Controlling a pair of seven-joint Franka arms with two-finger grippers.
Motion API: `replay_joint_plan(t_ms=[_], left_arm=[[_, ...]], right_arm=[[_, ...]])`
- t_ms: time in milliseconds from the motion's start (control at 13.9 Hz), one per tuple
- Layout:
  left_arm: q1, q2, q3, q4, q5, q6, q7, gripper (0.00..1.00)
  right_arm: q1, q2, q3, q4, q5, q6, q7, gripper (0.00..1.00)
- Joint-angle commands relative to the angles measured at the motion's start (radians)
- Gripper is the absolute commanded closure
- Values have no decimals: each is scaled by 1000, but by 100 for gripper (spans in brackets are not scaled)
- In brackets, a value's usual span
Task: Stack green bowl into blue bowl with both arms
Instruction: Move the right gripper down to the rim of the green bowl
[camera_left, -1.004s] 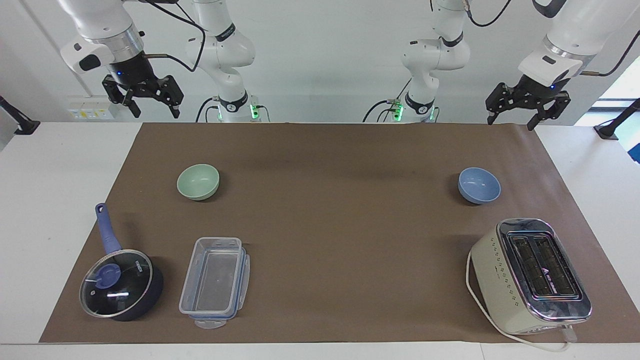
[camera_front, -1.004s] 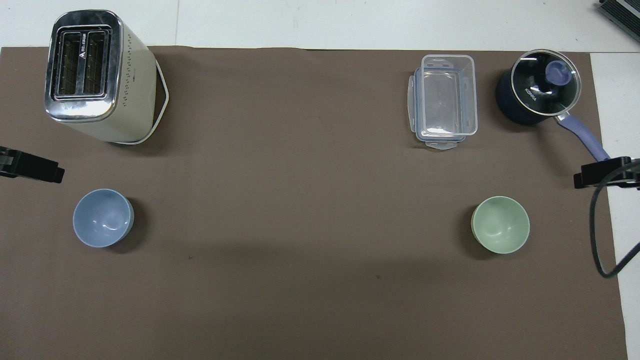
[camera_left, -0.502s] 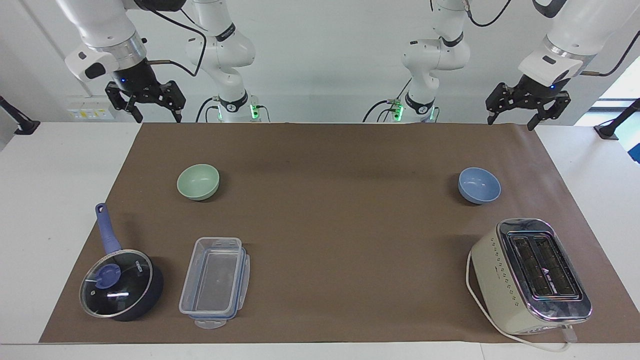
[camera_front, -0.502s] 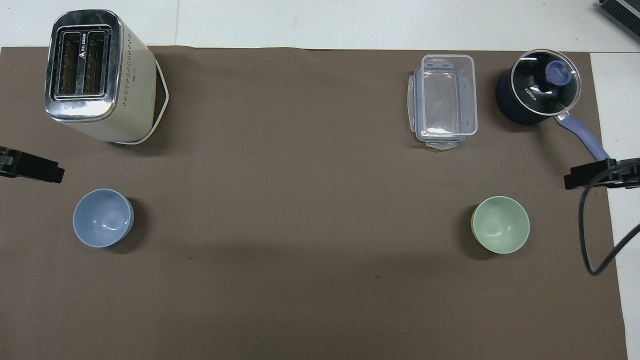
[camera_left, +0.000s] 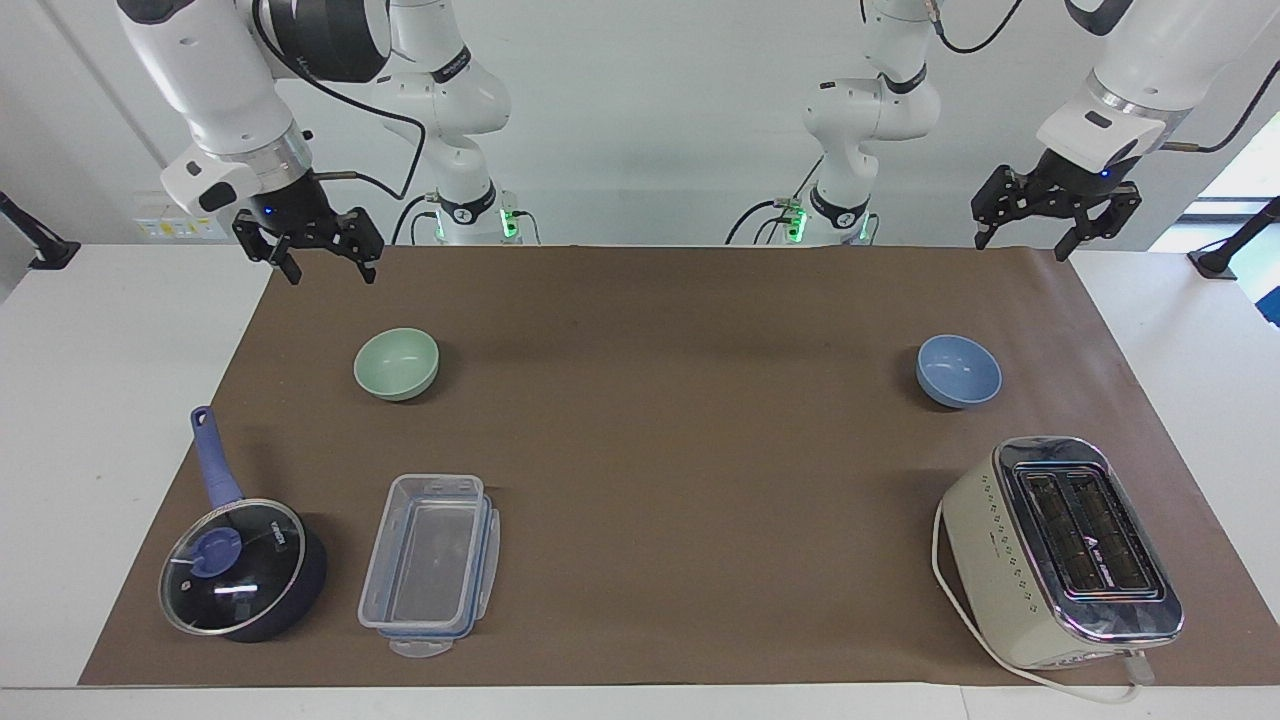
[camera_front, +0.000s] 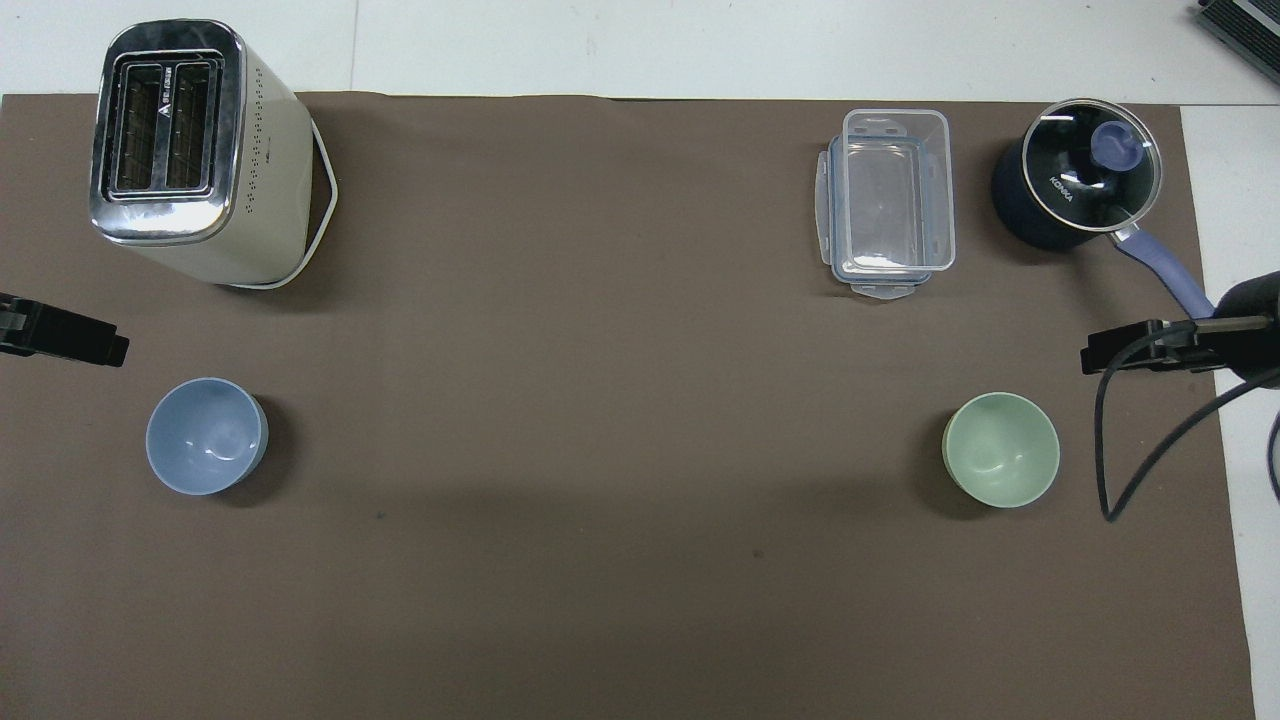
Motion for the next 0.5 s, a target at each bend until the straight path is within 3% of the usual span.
replay_joint_plan(t_ms=[0,430], left_arm=[[9,-17,-5,-13,-9,1,13,0],[9,-17,-5,-13,-10,3,15,0]], right_arm=[[-9,-25,6,-91,-3,77,-24,0],[-9,-20,6,-154,-3,150,-24,0]])
